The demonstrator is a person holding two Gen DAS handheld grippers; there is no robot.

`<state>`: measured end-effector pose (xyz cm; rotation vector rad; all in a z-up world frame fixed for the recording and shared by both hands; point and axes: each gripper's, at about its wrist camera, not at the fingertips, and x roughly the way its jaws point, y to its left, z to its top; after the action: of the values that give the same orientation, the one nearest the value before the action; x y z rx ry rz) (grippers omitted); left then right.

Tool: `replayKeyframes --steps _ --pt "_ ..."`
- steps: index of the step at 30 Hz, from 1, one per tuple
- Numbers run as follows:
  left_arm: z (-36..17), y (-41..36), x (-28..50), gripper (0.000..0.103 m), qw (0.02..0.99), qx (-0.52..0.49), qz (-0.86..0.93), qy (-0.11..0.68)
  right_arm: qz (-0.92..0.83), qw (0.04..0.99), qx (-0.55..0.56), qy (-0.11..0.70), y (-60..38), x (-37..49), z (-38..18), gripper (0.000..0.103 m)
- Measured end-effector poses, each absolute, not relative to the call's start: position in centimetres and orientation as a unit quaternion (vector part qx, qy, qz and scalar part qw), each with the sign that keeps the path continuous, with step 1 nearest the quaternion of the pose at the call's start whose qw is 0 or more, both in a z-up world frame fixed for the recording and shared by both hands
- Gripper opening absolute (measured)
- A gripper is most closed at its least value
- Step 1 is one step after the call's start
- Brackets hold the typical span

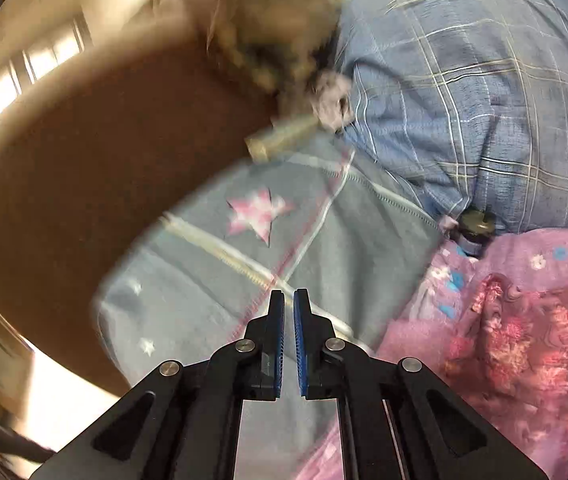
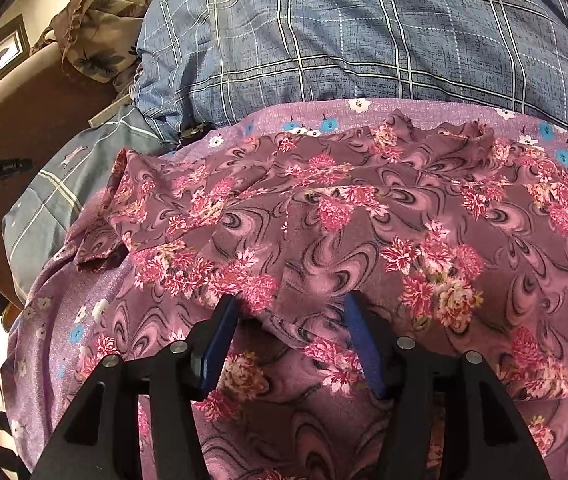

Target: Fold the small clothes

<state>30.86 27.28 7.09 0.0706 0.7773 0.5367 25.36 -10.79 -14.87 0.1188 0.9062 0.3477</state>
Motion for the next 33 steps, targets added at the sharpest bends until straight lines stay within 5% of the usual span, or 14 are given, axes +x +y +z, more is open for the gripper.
replayKeyframes --steps 2,5,6,13,15,16,17,20,22,24,27,30,33 --pt "6.5 28.4 30.3 0.009 0.891 -0.065 0.173 0.414 0.168 0.883 0.059 0.434 -10.8 25.3 -14.9 0.06" --pt "2.1 27.1 30.0 0.04 0.855 -0.168 0.069 0.486 0.169 0.883 0.056 0.434 -10.7 25.3 -14.9 0.061" --pt "0.8 26.5 30.2 0.044 0.843 -0.192 0.047 0.5 0.169 0.883 0.055 0.434 -10.6 25.3 -14.9 0.061" --pt "-7.1 24.6 32.9 0.049 0.77 -0.317 -0.026 0.553 0.169 0.883 0.053 0.434 -10.5 25.3 -14.9 0.061" --pt "-9.2 25.2 34.5 0.04 0.758 -0.35 -0.034 0.55 0.17 0.883 0.055 0.434 -10.6 25.3 -14.9 0.062" --pt "-10.3 25.7 35.4 0.028 0.76 -0.363 -0.038 0.538 0.171 0.883 0.056 0.433 -10.6 25.3 -15.0 0.062" --pt "-9.9 26.0 35.4 0.006 0.767 -0.366 -0.043 0.525 0.171 0.883 0.057 0.433 -10.6 25.3 -15.0 0.061" --pt "-6.7 26.6 35.8 0.006 0.82 -0.272 0.002 0.503 0.174 0.883 0.062 0.432 -10.8 25.3 -15.0 0.062" --pt "-3.4 26.0 36.3 0.006 0.867 -0.119 0.07 0.478 0.176 0.882 0.065 0.432 -11.0 25.4 -15.0 0.062" --pt "0.1 25.4 36.5 0.006 0.894 0.076 0.183 0.403 0.178 0.882 0.071 0.431 -11.1 25.4 -15.1 0.062" --pt "3.1 26.7 36.8 0.007 0.878 0.218 0.306 0.298 0.18 0.881 0.076 0.43 -11.3 25.4 -15.1 0.061" --pt "2.6 31.1 39.0 0.012 0.842 0.223 0.373 0.319 0.181 0.881 0.079 0.43 -11.4 25.4 -15.1 0.062" --pt "0.3 35.7 41.4 0.015 0.834 0.121 0.339 0.418 0.181 0.881 0.079 0.43 -11.4 25.5 -15.2 0.062"
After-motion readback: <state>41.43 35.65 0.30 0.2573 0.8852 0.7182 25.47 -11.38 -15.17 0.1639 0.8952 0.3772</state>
